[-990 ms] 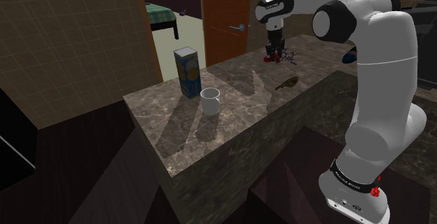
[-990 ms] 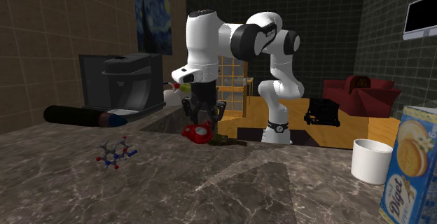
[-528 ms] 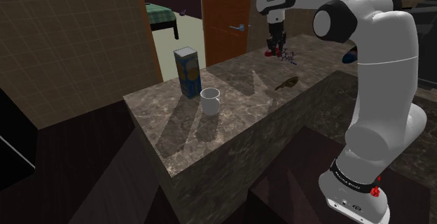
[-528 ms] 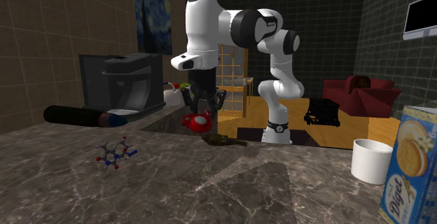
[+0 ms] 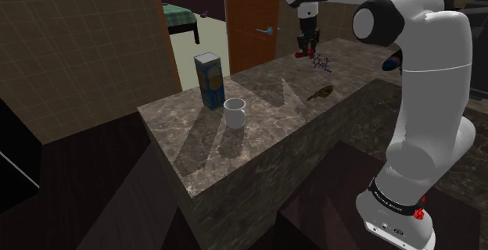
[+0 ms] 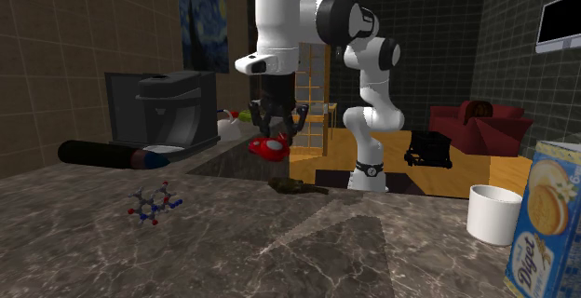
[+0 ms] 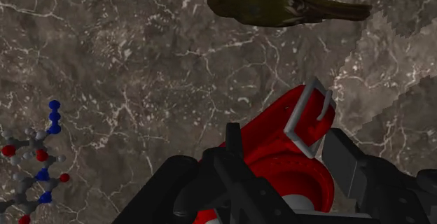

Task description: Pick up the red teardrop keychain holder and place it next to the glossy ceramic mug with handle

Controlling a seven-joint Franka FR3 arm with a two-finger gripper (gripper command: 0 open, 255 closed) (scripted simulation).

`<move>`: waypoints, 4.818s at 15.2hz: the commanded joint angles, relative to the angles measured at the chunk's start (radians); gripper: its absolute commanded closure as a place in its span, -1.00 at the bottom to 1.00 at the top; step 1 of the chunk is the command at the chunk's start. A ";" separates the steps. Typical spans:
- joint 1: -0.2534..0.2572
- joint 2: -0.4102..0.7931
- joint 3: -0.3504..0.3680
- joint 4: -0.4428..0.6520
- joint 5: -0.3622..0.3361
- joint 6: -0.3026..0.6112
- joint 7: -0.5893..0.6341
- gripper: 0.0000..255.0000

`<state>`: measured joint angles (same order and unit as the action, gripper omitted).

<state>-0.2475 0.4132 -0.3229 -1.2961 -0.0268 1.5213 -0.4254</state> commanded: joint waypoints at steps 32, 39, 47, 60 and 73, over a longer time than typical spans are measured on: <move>0.441 -0.457 0.328 -0.577 0.028 0.079 0.753 1.00; 0.522 -0.417 0.412 -0.529 0.066 0.075 0.913 1.00; 0.590 -0.347 0.478 -0.472 0.085 0.094 1.044 1.00; 0.591 -0.317 0.478 -0.611 0.082 0.262 1.037 1.00; 0.594 -0.254 0.478 -0.711 0.075 0.425 1.035 1.00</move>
<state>0.3458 0.1489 0.1550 -2.0057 0.0495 1.9339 0.6086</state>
